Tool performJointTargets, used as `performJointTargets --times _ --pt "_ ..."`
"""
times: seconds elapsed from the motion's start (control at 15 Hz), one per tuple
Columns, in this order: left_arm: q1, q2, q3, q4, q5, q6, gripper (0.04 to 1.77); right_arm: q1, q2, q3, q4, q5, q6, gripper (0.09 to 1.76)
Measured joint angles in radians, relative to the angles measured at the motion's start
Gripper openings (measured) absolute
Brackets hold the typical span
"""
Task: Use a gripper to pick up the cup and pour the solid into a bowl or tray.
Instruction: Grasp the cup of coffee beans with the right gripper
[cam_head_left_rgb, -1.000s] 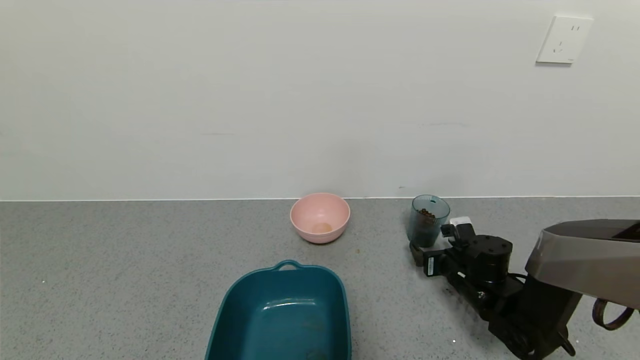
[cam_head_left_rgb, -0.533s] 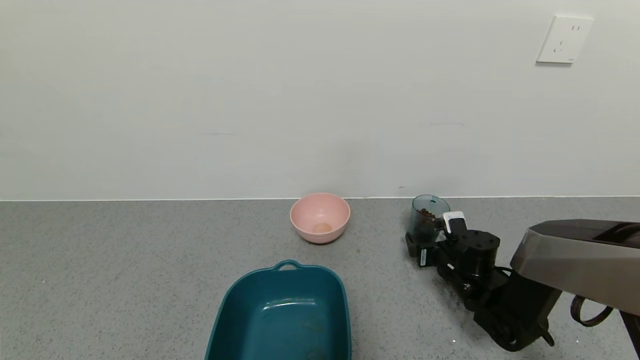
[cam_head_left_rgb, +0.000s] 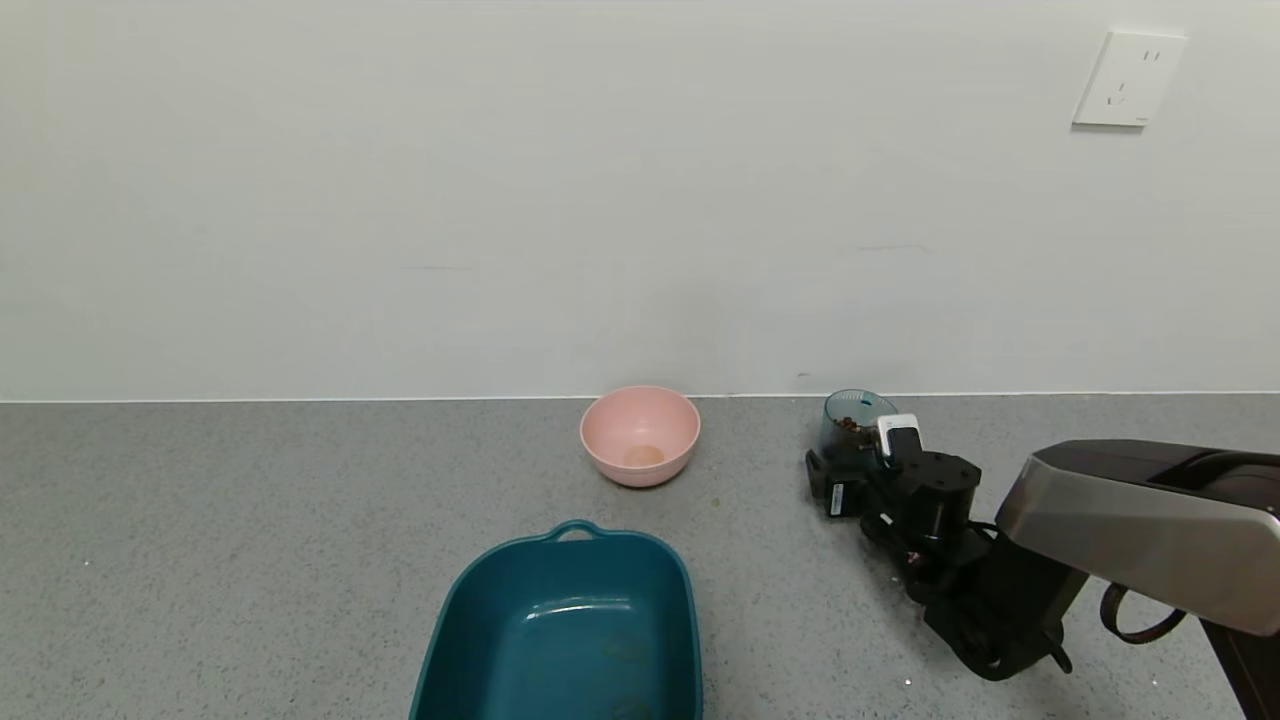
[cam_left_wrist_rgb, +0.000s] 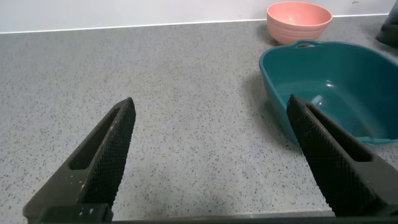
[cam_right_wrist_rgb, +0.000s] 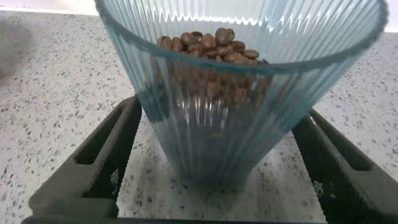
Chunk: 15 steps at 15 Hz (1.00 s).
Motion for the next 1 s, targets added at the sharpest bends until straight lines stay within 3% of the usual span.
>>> performJointTargets --times 1.0 --pt "0.000 0.000 0.000 0.000 0.000 0.000 1.75 -0.009 0.040 -0.096 0.005 0.001 -0.022 1.71"
